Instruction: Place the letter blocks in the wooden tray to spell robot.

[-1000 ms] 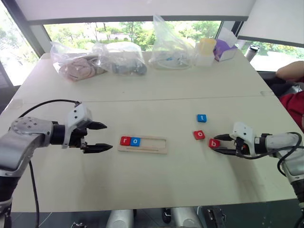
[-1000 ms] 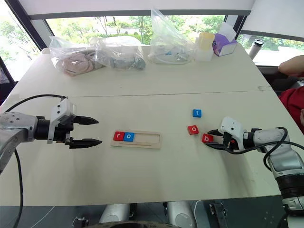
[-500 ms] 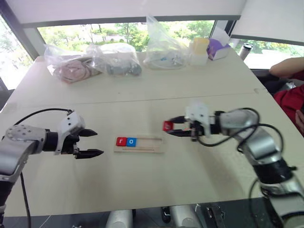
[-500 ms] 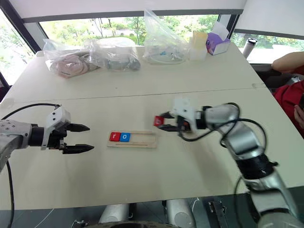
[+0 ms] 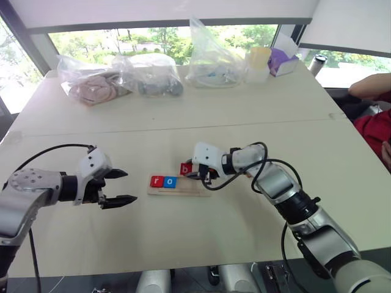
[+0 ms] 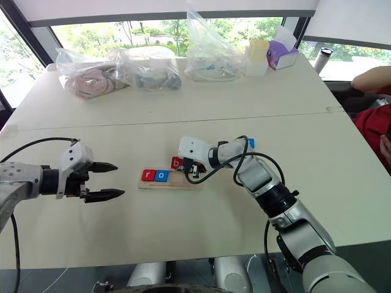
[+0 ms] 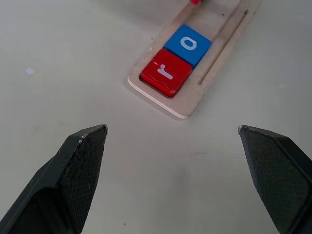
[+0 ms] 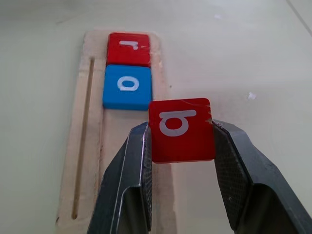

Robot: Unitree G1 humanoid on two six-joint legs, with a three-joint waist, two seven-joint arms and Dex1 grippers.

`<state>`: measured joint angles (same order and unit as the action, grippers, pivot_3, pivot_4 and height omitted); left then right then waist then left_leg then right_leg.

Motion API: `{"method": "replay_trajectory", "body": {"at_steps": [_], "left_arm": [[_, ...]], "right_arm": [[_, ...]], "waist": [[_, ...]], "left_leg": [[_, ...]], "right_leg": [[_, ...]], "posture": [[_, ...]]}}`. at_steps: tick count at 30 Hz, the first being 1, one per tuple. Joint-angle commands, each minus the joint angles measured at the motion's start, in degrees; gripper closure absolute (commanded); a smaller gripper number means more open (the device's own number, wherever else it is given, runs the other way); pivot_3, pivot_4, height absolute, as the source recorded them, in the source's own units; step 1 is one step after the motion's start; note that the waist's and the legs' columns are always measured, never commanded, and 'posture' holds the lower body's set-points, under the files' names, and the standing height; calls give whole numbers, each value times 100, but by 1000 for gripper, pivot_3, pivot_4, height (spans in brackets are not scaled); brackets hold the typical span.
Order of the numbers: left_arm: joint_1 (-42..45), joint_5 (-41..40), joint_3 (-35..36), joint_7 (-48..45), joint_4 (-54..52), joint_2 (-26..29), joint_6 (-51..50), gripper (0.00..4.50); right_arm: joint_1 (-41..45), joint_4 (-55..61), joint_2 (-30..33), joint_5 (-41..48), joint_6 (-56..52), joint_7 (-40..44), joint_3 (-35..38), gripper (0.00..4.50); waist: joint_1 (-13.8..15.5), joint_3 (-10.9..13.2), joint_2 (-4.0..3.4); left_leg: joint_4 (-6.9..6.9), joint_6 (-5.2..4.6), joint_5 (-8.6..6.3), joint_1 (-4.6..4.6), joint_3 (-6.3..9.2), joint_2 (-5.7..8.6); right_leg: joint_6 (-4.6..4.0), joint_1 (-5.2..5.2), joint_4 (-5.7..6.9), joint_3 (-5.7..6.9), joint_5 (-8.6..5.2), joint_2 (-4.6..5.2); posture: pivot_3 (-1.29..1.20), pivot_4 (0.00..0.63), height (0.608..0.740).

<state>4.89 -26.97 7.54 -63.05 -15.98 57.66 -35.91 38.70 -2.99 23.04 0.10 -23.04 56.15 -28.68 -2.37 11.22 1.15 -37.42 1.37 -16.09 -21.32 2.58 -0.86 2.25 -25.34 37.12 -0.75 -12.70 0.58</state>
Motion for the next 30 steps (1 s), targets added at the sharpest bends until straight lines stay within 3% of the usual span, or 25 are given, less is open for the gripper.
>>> {"method": "replay_trajectory", "body": {"at_steps": [1, 19, 20, 24, 25, 30], "left_arm": [[-13, -52, 133, 87, -139, -43, 12, 0], [108, 210, -94, 127, 48, -87, 215, 0], [130, 205, -107, 131, 55, -97, 213, 0], [179, 205, -134, 136, 78, -119, 214, 0], [187, 210, -137, 134, 84, -125, 217, 0], [233, 243, -173, 138, 110, -159, 229, 0]], "right_arm": [[45, 203, -91, 35, -128, 142, -39, 3347], [-167, 418, -304, -13, -525, 136, -186, 3347], [-169, 394, -306, -23, -516, 125, -190, 2298], [-124, 301, -352, -93, -467, -27, -112, 297], [-103, 283, -360, -102, -458, -60, -83, 74], [-25, 326, -394, -13, -551, -152, 93, 74]], "waist": [[-11, 0, 0], [-12, 0, 0], [-11, 0, 0], [-10, 0, 0], [-10, 0, 0], [-11, 0, 0]], "left_leg": [[0, 0, 0, 1, 0, 0], [0, 0, 0, 1, -1, 0], [0, 0, 0, 1, -1, 0], [0, 0, 0, 1, -1, 0], [0, 0, 0, 1, -1, 0], [0, 0, 0, 1, -1, 0]], "right_leg": [[0, 0, 0, 0, 0, 0], [0, 0, 0, 0, 0, 0], [0, 0, 0, 0, 0, 0], [0, 0, 0, 0, 0, 0], [0, 0, 0, 0, 0, 0], [0, 0, 0, 0, 0, 0]], "posture": [[0, 150, 740], [0, 150, 740], [0, 150, 740], [0, 150, 740], [0, 150, 740], [0, 150, 740]]}}
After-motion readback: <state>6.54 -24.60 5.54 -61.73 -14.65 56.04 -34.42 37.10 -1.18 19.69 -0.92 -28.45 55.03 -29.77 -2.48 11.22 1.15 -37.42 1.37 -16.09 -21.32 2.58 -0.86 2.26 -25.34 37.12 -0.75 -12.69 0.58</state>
